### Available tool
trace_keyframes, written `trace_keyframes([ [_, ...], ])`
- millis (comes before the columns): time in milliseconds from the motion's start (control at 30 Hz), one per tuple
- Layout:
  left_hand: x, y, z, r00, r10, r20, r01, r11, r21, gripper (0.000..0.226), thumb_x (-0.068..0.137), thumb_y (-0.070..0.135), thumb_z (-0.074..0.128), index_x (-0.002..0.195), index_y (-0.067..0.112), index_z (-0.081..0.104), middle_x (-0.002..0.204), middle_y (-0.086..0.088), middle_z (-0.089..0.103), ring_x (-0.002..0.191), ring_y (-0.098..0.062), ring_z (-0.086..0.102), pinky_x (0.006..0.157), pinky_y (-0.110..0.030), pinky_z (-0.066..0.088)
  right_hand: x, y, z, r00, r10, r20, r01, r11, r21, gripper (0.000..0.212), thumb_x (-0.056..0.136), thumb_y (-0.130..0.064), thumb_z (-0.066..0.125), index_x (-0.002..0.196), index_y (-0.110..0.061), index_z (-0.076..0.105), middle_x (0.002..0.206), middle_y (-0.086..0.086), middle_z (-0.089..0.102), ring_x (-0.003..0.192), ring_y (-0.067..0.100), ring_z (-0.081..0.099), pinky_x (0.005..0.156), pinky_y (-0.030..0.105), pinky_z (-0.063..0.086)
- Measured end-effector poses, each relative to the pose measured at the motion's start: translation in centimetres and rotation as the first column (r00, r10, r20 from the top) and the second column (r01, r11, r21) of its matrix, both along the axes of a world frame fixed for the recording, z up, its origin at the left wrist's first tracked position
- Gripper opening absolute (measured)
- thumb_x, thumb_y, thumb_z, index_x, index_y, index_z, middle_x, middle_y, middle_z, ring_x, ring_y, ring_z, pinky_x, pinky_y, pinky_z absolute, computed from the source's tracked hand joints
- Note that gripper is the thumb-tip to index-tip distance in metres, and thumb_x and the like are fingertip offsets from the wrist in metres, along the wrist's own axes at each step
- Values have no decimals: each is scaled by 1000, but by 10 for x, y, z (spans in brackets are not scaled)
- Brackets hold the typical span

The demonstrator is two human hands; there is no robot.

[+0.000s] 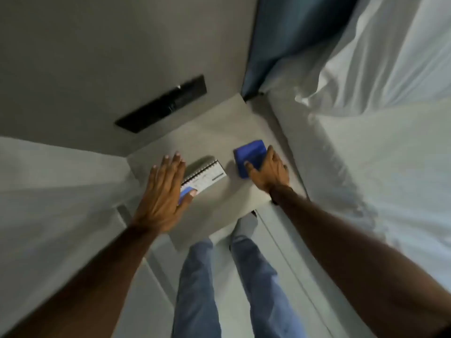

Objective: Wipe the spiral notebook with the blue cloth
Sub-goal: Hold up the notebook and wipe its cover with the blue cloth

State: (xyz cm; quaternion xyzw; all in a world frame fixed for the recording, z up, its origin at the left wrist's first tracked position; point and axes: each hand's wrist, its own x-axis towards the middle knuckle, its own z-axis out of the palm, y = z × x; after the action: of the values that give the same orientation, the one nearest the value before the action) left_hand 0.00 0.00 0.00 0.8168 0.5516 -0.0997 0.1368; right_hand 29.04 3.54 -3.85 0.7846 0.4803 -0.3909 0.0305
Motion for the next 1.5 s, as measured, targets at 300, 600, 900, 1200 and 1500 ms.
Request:
trace_keyframes([
  [300,-13,-2,-37,996,-90,-17,88,992,-96,83,101,56,28,164,9,4,174,-12,13,160,-38,19,126,-59,27,-18,16,-70,889,-449,-91,450,893,-16,53,82,-26,75,125,-3,52,128,18,56,110,35,58,87,40,52],
  [600,-33,26,-22,945,-274,-178,252,958,-138,81,104,45,44,164,0,14,173,-19,14,161,-38,15,127,-61,20,-84,-71,-30,6,-952,-306,913,130,-387,58,70,-27,78,123,-11,63,122,13,69,108,33,67,93,46,59],
  [900,-45,30,-43,913,-395,-100,383,917,-114,84,102,39,47,165,10,1,175,-11,11,162,-33,13,127,-64,15,-177,-67,-16,-399,-833,-385,794,-103,-600,49,69,-17,87,111,-19,60,118,9,71,101,27,71,89,47,63],
  [1200,-48,33,-48,890,-431,-149,423,902,-84,85,103,53,40,166,14,-1,176,-5,7,162,-31,12,127,-64,18,-180,-53,-6,-351,-813,-465,832,-43,-553,33,71,-16,88,95,-21,65,104,6,76,95,27,75,85,46,64],
  [1500,-48,35,-47,886,-449,-114,441,893,-87,87,101,55,30,159,22,-25,175,-9,8,162,-33,12,127,-61,21,-173,-45,-7,-337,-835,-435,859,-84,-505,30,71,-16,88,79,-22,60,92,3,72,93,28,75,81,45,65],
])
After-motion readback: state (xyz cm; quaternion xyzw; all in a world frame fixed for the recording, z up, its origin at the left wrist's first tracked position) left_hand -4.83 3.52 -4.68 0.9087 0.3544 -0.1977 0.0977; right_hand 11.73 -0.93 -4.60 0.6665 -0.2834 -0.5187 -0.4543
